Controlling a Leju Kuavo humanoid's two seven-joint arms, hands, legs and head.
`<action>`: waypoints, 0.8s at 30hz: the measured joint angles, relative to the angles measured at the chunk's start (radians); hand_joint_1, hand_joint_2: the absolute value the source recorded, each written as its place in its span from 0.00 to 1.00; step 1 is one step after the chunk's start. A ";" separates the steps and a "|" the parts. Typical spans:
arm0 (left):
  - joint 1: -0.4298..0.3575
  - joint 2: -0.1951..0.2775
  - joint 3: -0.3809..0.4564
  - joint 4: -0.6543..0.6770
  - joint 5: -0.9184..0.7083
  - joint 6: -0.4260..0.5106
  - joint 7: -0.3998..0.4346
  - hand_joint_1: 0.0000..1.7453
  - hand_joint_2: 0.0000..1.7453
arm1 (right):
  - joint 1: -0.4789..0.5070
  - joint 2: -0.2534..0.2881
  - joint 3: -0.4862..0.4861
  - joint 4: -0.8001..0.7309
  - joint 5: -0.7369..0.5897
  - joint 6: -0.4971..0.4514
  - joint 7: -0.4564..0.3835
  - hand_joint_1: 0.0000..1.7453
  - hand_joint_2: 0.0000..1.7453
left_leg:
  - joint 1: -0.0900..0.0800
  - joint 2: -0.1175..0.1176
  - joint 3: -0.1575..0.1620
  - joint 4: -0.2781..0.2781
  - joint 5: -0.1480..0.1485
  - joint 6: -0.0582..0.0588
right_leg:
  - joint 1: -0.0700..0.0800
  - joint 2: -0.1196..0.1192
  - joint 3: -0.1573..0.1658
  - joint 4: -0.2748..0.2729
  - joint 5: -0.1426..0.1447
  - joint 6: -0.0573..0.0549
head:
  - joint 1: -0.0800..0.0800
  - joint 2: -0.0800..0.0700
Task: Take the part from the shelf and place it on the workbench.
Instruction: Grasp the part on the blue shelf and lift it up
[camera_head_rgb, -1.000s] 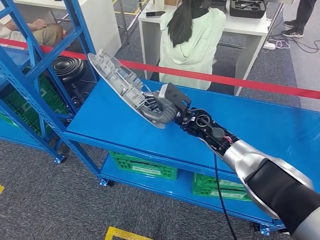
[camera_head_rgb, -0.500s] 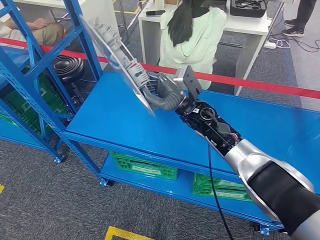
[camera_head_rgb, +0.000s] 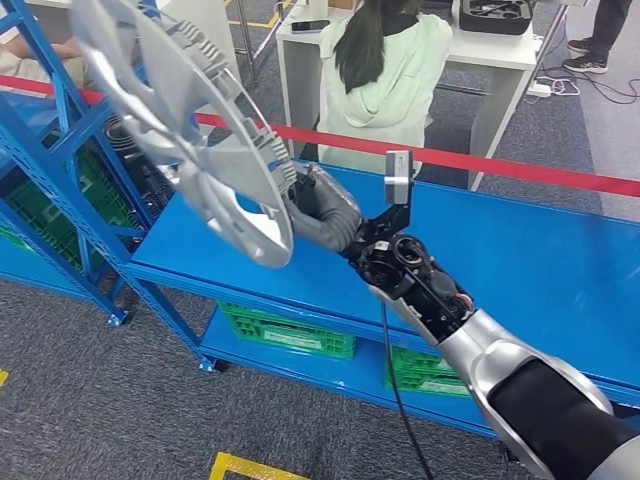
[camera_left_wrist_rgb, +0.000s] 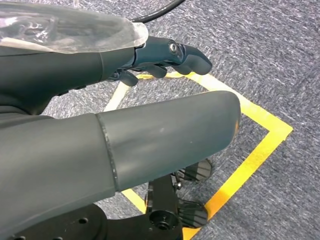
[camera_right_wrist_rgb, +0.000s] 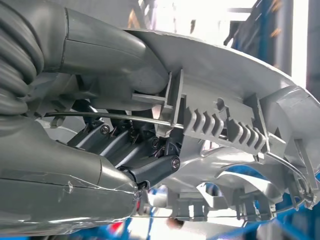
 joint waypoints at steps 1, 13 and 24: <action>0.000 0.000 0.000 0.000 0.000 0.000 0.000 0.00 0.00 | 0.007 0.007 0.001 -0.013 -0.006 0.009 0.003 1.00 1.00 | 0.000 0.000 0.000 0.000 0.000 0.000 | 0.000 0.000 0.000 0.000 0.000 0.000 | 0.000 0.000; 0.002 0.000 0.000 0.000 0.000 0.003 0.002 0.00 0.00 | 0.055 0.045 0.013 -0.113 -0.050 0.042 0.032 1.00 1.00 | 0.000 0.000 -0.001 0.000 0.000 0.000 | 0.000 0.000 0.000 0.000 0.000 0.000 | 0.000 0.000; 0.002 0.000 0.001 0.000 0.009 0.006 -0.047 0.00 0.25 | 0.138 0.068 0.076 -0.177 -0.015 0.053 0.048 1.00 1.00 | 0.000 0.000 -0.001 0.000 0.000 0.000 | 0.000 0.000 -0.001 0.000 -0.001 -0.001 | 0.000 0.000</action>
